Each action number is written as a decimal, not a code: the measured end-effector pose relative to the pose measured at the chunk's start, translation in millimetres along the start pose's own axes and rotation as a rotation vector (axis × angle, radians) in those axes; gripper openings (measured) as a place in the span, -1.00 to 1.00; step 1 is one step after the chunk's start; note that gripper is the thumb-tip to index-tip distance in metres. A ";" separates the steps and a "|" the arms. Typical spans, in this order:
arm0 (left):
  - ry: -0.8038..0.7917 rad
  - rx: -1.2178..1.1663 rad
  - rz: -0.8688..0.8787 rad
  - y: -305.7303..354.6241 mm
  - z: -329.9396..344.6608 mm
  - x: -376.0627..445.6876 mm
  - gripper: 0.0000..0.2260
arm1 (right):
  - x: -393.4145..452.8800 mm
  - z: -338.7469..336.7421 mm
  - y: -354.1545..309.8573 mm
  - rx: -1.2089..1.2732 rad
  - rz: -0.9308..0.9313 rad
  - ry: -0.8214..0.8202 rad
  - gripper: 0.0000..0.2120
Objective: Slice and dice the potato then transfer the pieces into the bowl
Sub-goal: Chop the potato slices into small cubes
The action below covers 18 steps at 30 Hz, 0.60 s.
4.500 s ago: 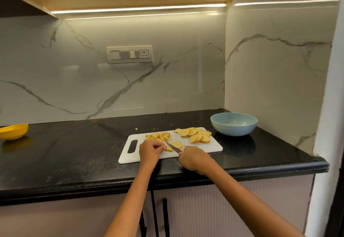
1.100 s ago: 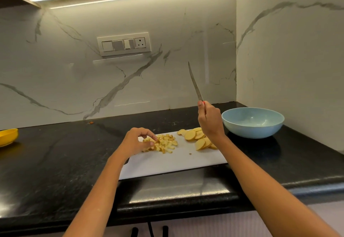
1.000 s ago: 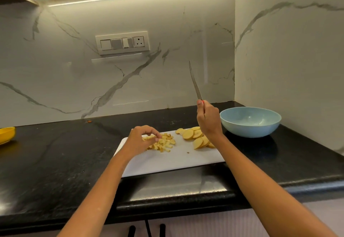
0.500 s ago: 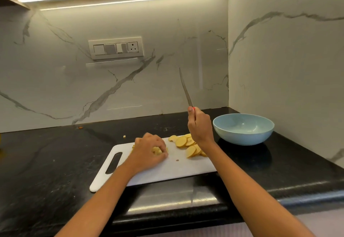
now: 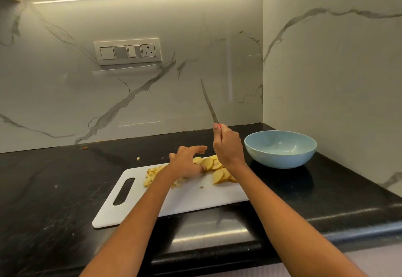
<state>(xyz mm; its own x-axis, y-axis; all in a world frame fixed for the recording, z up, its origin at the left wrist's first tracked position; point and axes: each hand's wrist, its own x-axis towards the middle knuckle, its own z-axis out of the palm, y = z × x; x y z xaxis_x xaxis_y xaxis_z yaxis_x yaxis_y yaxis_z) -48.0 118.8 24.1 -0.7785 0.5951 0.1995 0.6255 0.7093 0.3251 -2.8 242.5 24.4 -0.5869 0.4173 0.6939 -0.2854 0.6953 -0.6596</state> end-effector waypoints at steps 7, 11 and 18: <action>0.013 -0.079 0.054 -5.7 2.7 5.0 -0.61 | 1.2 2.3 0.0 -0.050 -0.055 -0.017 -0.72; 0.032 -0.263 0.104 -2.2 1.6 -2.6 -0.65 | 0.7 1.2 0.2 -0.036 -0.047 0.001 -0.71; -0.003 -0.528 0.059 -2.7 -17.5 -31.8 -0.69 | -0.6 -6.3 -5.8 0.000 -0.027 0.058 -0.69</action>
<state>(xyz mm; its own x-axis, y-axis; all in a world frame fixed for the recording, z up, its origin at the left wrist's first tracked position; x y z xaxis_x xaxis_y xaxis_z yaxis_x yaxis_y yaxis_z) -25.9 91.4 33.1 -0.7419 0.6301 0.2291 0.5564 0.3880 0.7348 4.0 241.9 29.7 -0.5340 0.4314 0.7271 -0.3007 0.7069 -0.6402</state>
